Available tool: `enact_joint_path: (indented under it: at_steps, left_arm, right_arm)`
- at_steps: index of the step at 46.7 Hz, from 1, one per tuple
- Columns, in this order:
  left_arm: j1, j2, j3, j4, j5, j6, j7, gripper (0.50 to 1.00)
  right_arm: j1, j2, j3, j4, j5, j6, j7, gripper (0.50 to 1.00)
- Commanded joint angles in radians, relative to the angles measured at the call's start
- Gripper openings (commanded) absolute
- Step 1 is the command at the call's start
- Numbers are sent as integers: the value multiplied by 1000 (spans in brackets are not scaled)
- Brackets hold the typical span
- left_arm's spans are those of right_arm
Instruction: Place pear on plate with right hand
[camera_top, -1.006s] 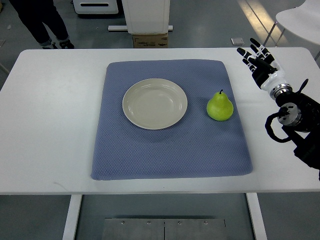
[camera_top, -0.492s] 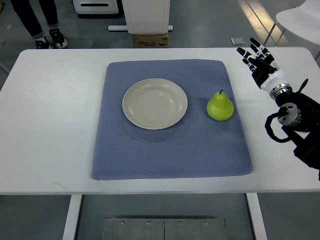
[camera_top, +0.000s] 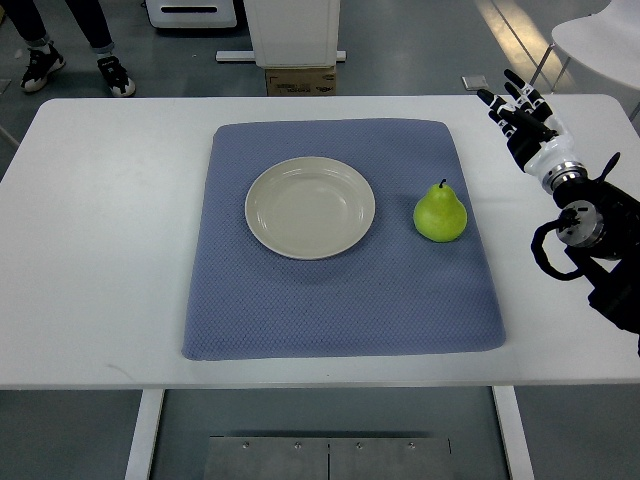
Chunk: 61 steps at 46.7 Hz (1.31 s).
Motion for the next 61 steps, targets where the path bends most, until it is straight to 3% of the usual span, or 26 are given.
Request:
enact_joint_path:
  at_steps: [1, 32, 38, 44, 51, 61]
  left_arm:
    - [0, 0, 0, 0, 0, 0, 0, 1000]
    - [0, 0, 0, 0, 0, 0, 0, 1000]
    - [1, 0, 0, 0, 0, 0, 0, 1000]
    - [0, 0, 0, 0, 0, 0, 0, 1000]
    - [0, 0, 0, 0, 0, 0, 0, 1000]
    - [0, 0, 0, 0, 0, 0, 0, 1000]
  right_arm:
    - [7, 0, 1, -1, 0, -8, 4, 1000]
    - [28, 0, -9, -10, 0, -13, -5, 1000]
    - [28, 1, -11, 5, -3, 15, -5, 1000]
    - [4, -2, -14, 10, -9, 90, -4, 1000]
    - [7, -18, -87, 10, -41, 104, 2, 1000]
    - [17, -143, -190, 10, -112, 156, 4, 1000]
